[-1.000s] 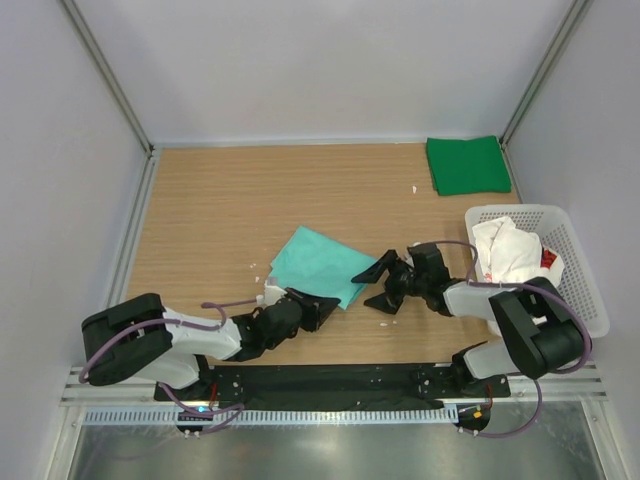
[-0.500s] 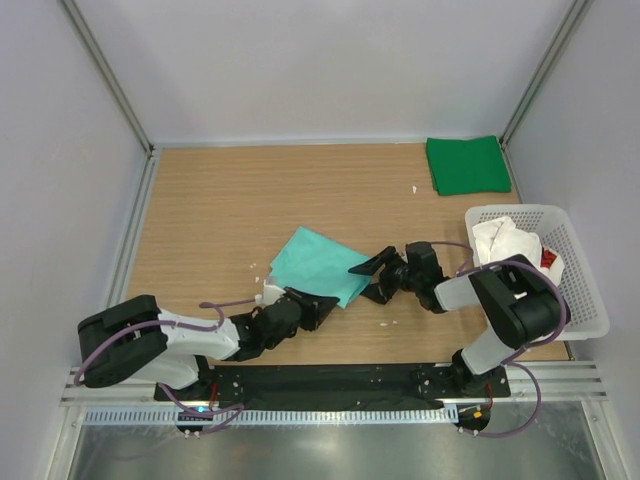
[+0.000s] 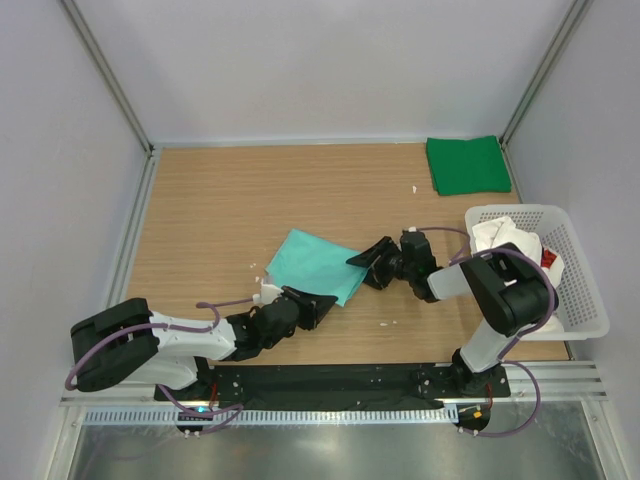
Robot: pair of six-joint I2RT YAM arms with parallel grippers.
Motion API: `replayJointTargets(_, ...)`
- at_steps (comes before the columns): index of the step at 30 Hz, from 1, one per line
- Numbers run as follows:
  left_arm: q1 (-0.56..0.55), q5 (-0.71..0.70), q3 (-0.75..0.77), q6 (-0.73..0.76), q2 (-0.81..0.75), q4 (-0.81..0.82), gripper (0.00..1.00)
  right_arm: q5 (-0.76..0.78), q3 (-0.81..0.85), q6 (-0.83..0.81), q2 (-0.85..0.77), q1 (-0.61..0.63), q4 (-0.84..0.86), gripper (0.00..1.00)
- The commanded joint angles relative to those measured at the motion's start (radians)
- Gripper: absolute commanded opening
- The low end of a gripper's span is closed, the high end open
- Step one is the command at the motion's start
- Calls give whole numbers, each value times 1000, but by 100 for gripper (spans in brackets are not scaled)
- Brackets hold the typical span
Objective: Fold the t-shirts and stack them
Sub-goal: Neatly place the folded tshirt to the corner
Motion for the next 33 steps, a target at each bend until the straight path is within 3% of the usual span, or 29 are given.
replayJointTargets(1, 1, -7, 14, -139, -13, 4, 0, 124, 50, -149, 27, -1, -138, 56)
replayJointTargets(2, 1, -7, 11, -142, -11, 11, 0, 129, 62, -183, 30, -3, -169, 56)
replayJointTargets(5, 1, 1, 9, -142, -11, 11, 0, 109, 131, -265, 50, -4, -209, 44)
replayJointTargets(6, 1, 7, 11, -140, -11, 8, 0, 82, 144, -280, 64, -4, -209, 25)
replayJointTargets(9, 6, 56, 20, -113, -16, -18, 21, 16, 217, -373, 104, -6, -243, 1)
replayJointTargets(10, 15, 85, 25, -92, -30, -30, 33, 17, 248, -417, 107, -9, -287, 1)
replayJointTargets(13, 79, 232, 66, 46, -79, -175, 45, 52, 384, -635, 101, -7, -492, 1)
replayJointTargets(19, 247, 355, 137, 313, -338, -476, 47, 228, 846, -1089, 226, -13, -1131, 1)
replayJointTargets(25, 431, 492, 268, 695, -479, -761, 48, 489, 1189, -1327, 306, -26, -1361, 1)
replayJointTargets(29, 478, 619, 385, 985, -484, -893, 48, 666, 1462, -1387, 419, -90, -1462, 1)
replayJointTargets(33, 497, 674, 491, 1184, -469, -1048, 48, 713, 1699, -1510, 538, -153, -1551, 1)
